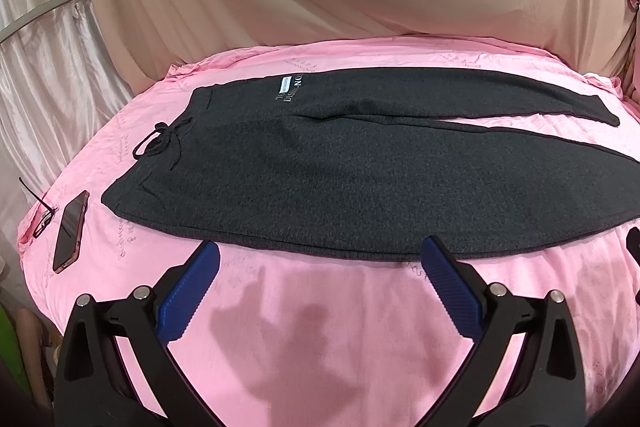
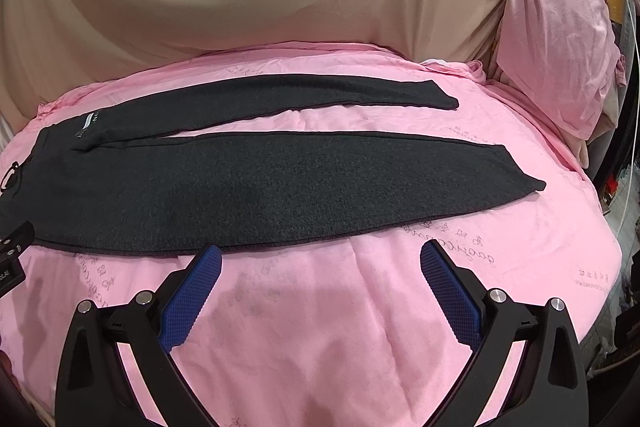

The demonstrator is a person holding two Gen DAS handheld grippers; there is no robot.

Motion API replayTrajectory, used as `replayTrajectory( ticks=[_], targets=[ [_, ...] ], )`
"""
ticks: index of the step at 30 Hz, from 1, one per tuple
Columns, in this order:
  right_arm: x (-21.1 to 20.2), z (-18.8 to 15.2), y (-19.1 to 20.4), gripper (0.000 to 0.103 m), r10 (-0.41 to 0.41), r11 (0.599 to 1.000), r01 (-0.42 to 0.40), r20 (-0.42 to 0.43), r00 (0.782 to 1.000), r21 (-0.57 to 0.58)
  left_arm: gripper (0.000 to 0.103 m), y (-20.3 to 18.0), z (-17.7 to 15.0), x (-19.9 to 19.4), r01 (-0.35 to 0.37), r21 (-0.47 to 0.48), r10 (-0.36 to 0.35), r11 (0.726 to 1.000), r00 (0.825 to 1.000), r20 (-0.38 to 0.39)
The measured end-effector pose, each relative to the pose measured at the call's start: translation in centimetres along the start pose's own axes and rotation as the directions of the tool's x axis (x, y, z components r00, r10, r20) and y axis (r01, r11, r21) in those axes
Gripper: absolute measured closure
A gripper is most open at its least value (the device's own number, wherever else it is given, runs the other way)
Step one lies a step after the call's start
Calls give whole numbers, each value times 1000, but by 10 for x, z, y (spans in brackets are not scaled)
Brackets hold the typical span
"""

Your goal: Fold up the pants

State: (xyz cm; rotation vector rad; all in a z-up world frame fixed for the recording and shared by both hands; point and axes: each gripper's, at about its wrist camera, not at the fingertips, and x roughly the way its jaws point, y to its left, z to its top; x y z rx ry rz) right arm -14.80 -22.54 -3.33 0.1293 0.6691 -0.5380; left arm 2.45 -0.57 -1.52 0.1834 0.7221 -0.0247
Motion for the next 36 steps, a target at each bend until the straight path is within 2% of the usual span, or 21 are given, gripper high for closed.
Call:
replayTrajectory(
  ticks=[30,33,36],
  targets=[
    [3,2,10,5,3,1000,-3,-7,1000,-13,5,6,2,5,-9,-12,9,1000,1000,-9],
    [5,3,12,5,-3,1000,3,-8,1000,-19,5,15,6,8,2,-30,-2,1000,1000,-12],
    [11,6,13,5,-13,999,13,-9,1000,-36,5,42,18,19,45,-88,-47,995,999,-23]
  ],
)
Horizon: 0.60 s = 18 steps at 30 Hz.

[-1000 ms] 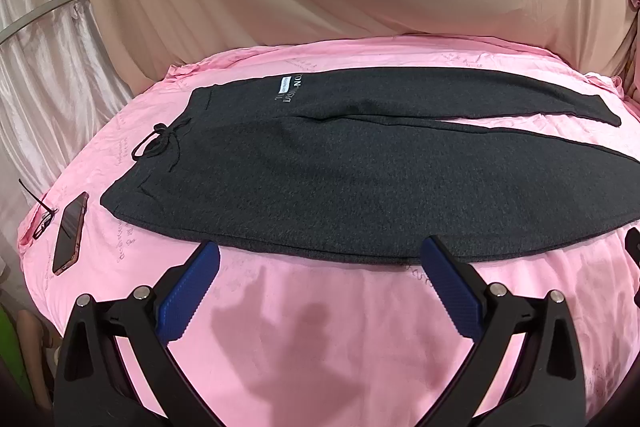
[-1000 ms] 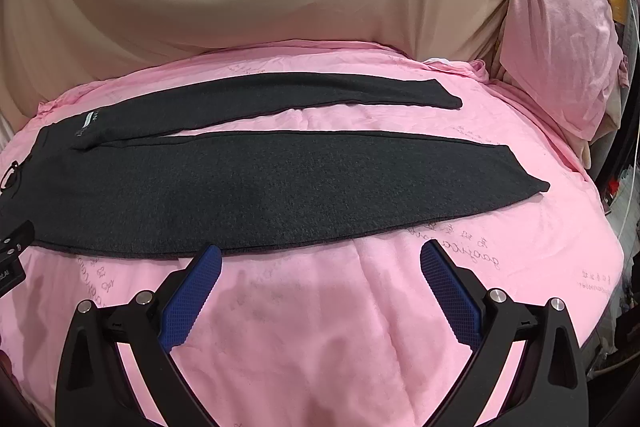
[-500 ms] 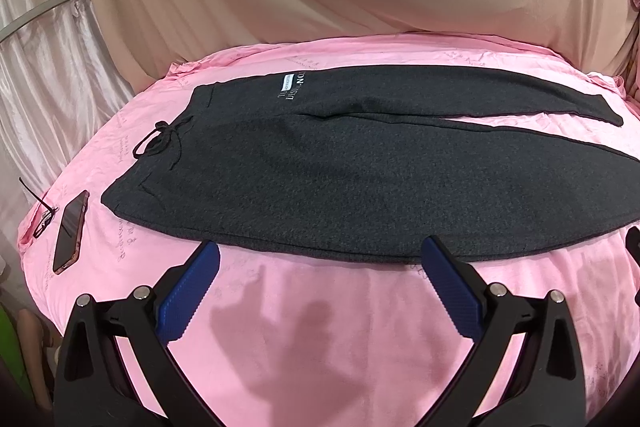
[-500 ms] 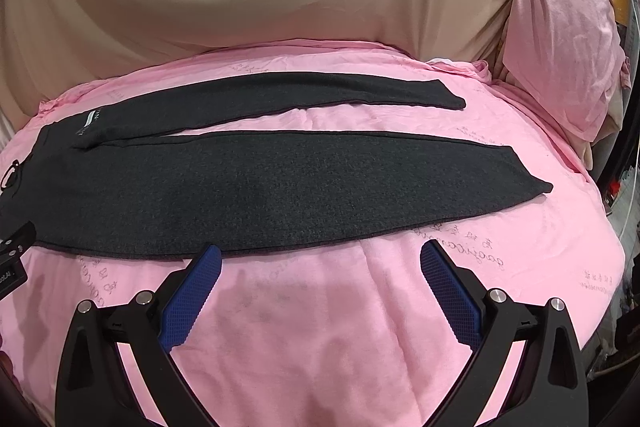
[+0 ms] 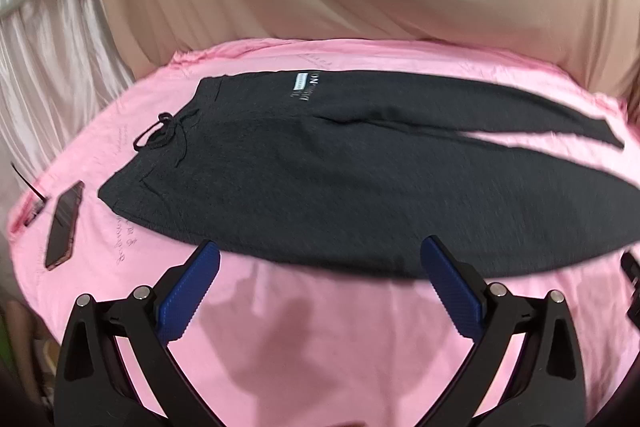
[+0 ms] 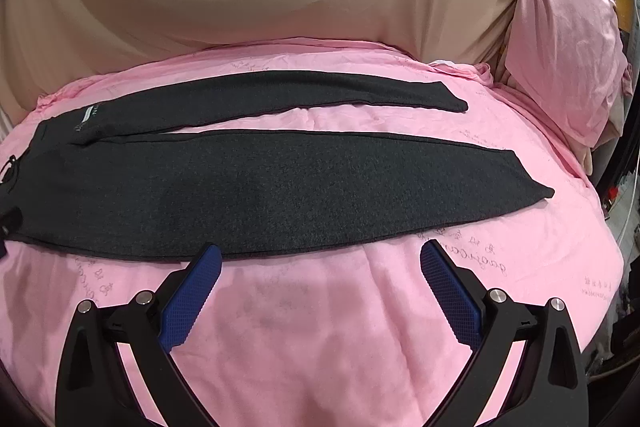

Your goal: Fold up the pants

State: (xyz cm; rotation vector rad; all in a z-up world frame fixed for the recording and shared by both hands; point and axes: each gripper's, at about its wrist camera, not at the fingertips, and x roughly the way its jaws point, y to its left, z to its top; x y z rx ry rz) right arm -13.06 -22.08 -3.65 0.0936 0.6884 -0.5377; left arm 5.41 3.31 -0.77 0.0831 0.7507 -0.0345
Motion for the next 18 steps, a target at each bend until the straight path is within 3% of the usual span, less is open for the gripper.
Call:
replayTrajectory(
  ticks=[4,8,13,18],
  targets=[
    [12,12,-6,5,-10,1000,10,-8,1000,-12,5,42,31,15,-49,-43,50,998,998,23],
    [31,30,-15,5,-35,999,35,-33,999,-2,5,92,85,51,-137,-69,140,988,990,33],
    [55,50,-22,5,-78,997,78,-52,996,0,5,158,174,137,-72,-103,66,992,996,-54],
    [81,70,-32,5,-58,998,58,-69,996,10,5,203,227,212,-29,-181,9,983,994,-111]
  ],
)
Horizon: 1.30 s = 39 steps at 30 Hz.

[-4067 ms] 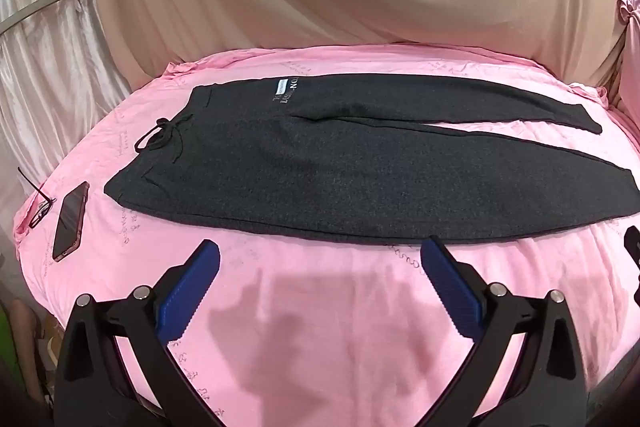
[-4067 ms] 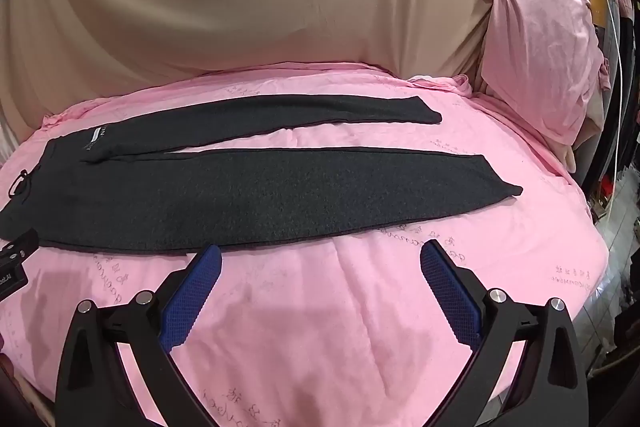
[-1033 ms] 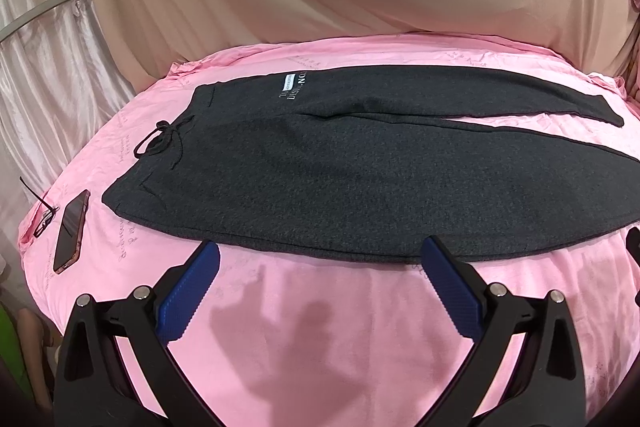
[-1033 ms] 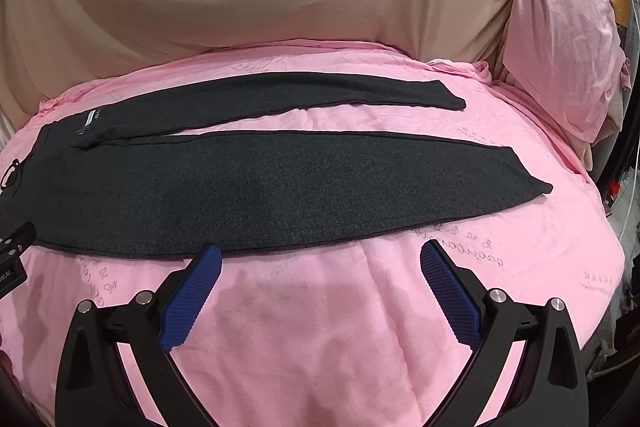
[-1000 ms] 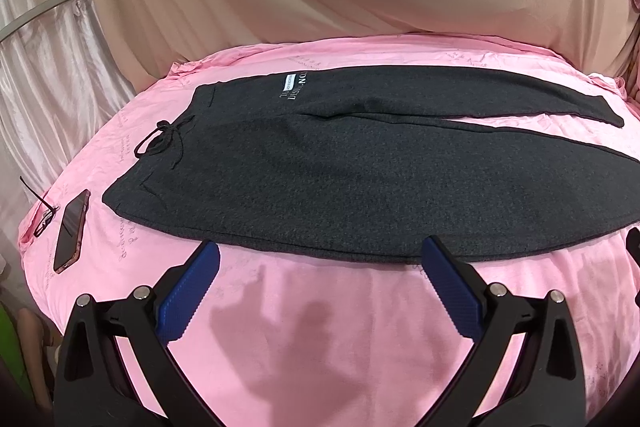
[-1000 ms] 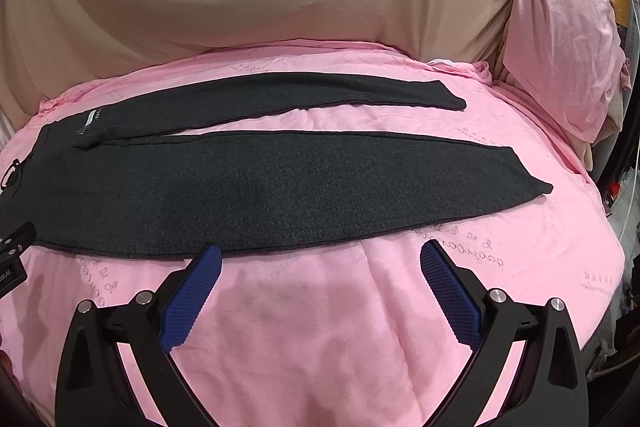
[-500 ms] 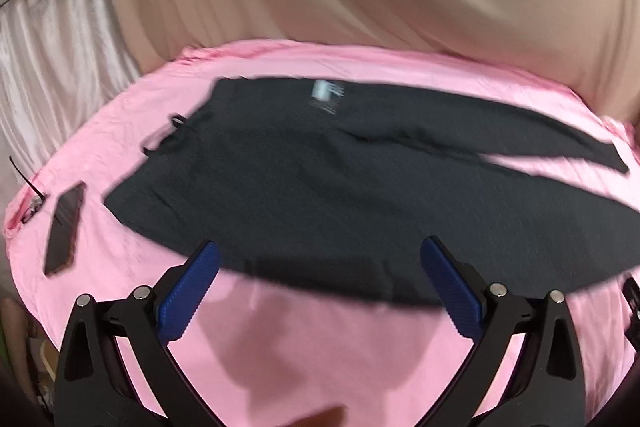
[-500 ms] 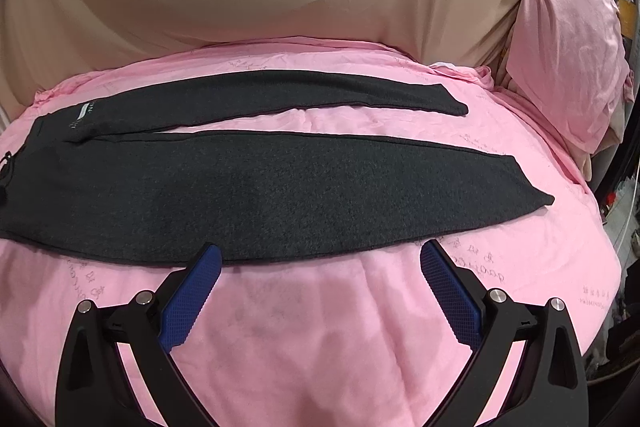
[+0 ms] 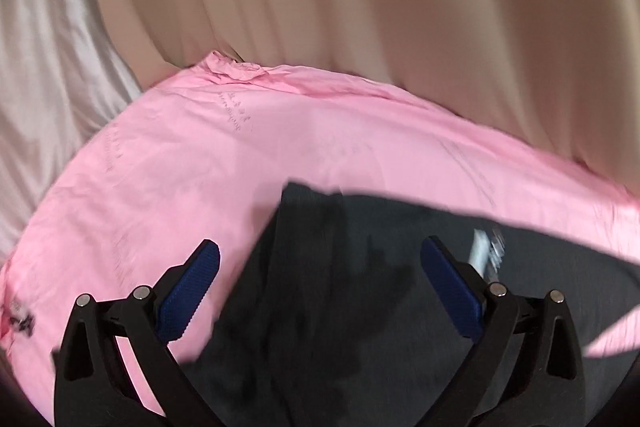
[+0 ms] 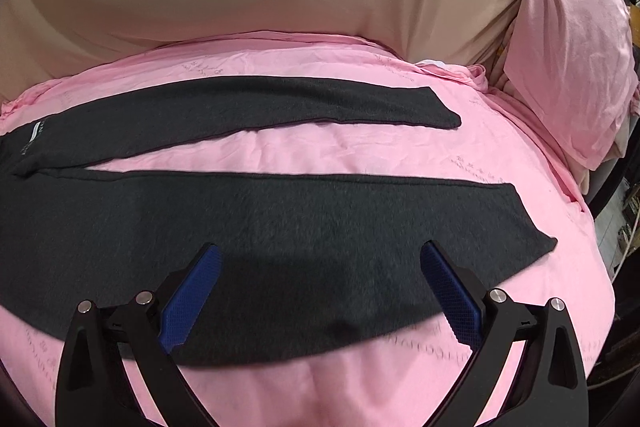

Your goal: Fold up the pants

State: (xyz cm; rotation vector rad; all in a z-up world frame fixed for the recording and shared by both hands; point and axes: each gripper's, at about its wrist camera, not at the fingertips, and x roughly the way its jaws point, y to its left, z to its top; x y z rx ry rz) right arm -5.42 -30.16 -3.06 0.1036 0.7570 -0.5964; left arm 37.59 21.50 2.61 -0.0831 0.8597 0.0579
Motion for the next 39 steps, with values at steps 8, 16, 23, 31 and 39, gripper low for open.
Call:
replayTrajectory(
  ticks=[8,16,23,31,39],
  targets=[
    [54,51,-54,5,66,993,-65,-8,998,98,7,15,22,94,54,-105,-73,993,980,-186],
    [117,124,-159,5,-20,982,13,36,999,189,38,21,14,114,34,-150,-67,988,973,-220],
    [207,181,-211,17,23,961,-1,-76,997,278,71,13,13,110,50,-149,-83,988,971,-224],
    [268,193,-189,52,53,982,-19,-176,983,190,79,7,14,112,17,-141,-50,990,972,-230],
    [216,201,-182,96,99,983,-90,-45,994,161,92,5,14,79,58,-159,-90,986,976,-199]
  ],
)
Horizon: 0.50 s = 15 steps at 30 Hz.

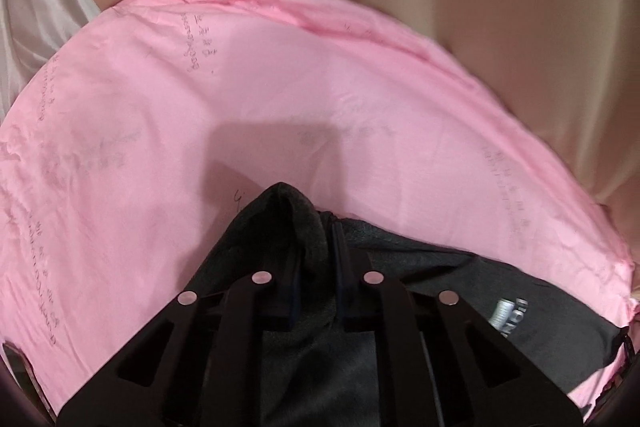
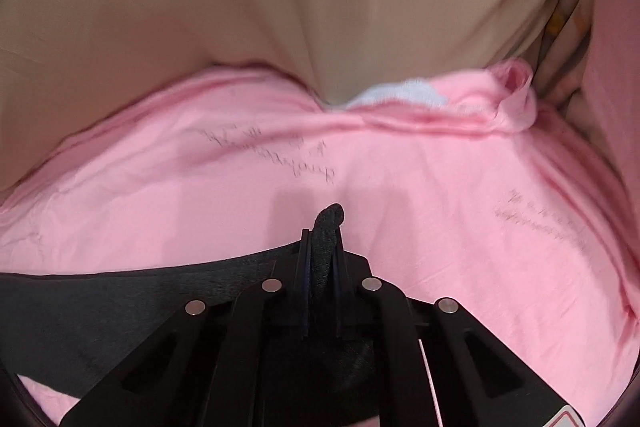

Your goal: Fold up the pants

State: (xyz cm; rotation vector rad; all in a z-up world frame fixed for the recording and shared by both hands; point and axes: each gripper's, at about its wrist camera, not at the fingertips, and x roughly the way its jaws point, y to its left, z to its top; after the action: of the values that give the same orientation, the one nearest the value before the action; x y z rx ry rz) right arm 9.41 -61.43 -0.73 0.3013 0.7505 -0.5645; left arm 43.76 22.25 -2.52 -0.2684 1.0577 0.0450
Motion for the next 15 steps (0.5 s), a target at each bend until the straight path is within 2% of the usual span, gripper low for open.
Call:
replayTrajectory(
  ticks=[4,6,8,11,15],
  targets=[
    [-71,-1,-10,96,64,998,-64,130,990,-2,92,3,-14,-47,54,32,-56,998,997,46],
    [-114,-8,-17,96,101,995,-96,199,975,-35,92,7,-32,-84,91,62,-96,994,992,79],
    [-146,-20,-24,96,107,993,-92,234,966,-75,92,16,-51,-115,118,89,-127,989,986,107],
    [-184,-52,-36,96,116,990,-91,251,961,-109,92,35,-86,-156,144,120,-160,982,978,132],
    [-200,-101,-53,96,123,987,-94,236,964,-130,92,57,-141,-187,141,135,-157,981,980,123]
  ],
)
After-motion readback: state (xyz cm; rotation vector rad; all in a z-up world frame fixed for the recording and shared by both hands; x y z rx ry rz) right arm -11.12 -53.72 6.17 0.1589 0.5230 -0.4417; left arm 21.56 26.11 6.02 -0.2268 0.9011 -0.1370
